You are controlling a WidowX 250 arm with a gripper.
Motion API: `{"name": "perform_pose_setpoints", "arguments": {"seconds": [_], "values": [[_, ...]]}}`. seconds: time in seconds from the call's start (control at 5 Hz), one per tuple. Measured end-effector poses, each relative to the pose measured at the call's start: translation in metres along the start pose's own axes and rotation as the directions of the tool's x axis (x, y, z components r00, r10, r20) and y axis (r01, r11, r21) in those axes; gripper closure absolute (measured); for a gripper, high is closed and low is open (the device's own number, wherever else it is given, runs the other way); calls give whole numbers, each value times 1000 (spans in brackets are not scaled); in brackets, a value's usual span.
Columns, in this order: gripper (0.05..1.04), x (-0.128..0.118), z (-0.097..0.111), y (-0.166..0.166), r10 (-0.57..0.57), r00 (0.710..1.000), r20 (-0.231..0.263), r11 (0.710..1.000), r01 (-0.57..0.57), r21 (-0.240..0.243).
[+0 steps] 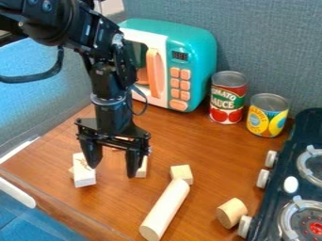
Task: Pick rectangle from table and place on top of same piece
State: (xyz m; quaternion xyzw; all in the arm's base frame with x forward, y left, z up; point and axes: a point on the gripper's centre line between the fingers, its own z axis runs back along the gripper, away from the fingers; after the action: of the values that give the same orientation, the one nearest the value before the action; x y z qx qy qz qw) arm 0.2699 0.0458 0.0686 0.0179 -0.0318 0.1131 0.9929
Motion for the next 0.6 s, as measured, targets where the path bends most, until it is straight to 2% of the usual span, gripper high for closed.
{"name": "perform_pose_setpoints", "arguments": {"seconds": [0.2, 0.4, 0.6], "values": [[83, -2, -6, 0, 11, 1000, -26, 1000, -11, 1], [83, 0, -9, -4, 168, 984, -52, 986, -167, 22], [83, 4, -8, -8, 391, 917, -77, 920, -390, 34]]}}
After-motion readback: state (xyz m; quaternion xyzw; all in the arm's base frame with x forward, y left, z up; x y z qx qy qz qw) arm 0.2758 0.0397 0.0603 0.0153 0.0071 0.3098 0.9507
